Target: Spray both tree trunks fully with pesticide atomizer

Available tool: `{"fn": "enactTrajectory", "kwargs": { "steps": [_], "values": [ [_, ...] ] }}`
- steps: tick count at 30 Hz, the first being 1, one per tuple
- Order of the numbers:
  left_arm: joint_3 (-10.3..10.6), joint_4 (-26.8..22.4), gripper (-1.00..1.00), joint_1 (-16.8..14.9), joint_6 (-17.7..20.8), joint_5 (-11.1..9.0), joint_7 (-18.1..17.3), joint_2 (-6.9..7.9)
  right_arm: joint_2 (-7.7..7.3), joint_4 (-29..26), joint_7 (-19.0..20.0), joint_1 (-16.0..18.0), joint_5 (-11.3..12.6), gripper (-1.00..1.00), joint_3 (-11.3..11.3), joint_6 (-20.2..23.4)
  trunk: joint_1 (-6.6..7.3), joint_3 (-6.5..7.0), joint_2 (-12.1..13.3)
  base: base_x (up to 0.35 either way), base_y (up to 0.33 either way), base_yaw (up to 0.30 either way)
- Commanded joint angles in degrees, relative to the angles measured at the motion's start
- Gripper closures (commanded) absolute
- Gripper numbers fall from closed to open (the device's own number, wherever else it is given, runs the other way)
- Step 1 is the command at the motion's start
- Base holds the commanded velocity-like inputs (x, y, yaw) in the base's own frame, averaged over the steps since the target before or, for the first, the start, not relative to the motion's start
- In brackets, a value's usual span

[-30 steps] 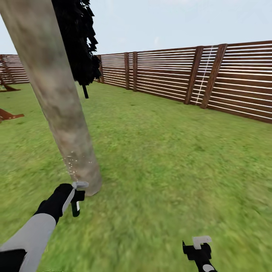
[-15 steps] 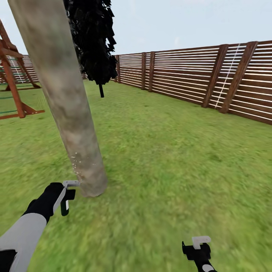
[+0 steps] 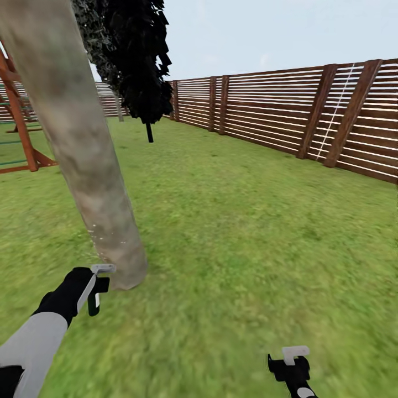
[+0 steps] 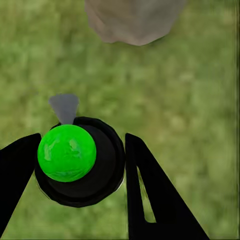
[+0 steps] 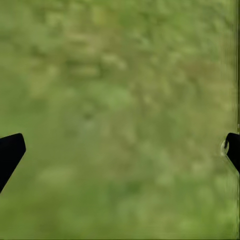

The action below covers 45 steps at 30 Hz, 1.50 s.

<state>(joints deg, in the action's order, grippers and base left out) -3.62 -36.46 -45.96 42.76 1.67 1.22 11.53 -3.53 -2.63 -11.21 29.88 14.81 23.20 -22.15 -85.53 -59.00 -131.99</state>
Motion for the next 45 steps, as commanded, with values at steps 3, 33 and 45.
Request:
{"fn": "enactTrajectory", "kwargs": {
  "steps": [3,33,45],
  "values": [
    [-0.4,-0.1,1.00,0.0,0.3,0.2,0.0,-0.02,0.01,-0.1,-0.1,0.0,0.5,-1.00,0.5,-0.1,0.01,-0.05,0.0,0.098,-0.276,0.010],
    [0.2,-9.7,1.00,-5.2,8.1,0.1,-0.3,-5.37,-0.02,0.0,-0.1,0.0,0.4,-1.00,0.5,-0.1,0.01,-0.05,0.0,0.026,-0.042,0.220],
    [0.2,-9.9,1.00,-5.2,8.1,0.2,-0.3,-5.29,0.02,-0.1,0.0,0.0,0.5,-1.00,0.5,-0.1,0.01,-0.05,0.0,0.191,-0.222,0.000]
  ]
}}
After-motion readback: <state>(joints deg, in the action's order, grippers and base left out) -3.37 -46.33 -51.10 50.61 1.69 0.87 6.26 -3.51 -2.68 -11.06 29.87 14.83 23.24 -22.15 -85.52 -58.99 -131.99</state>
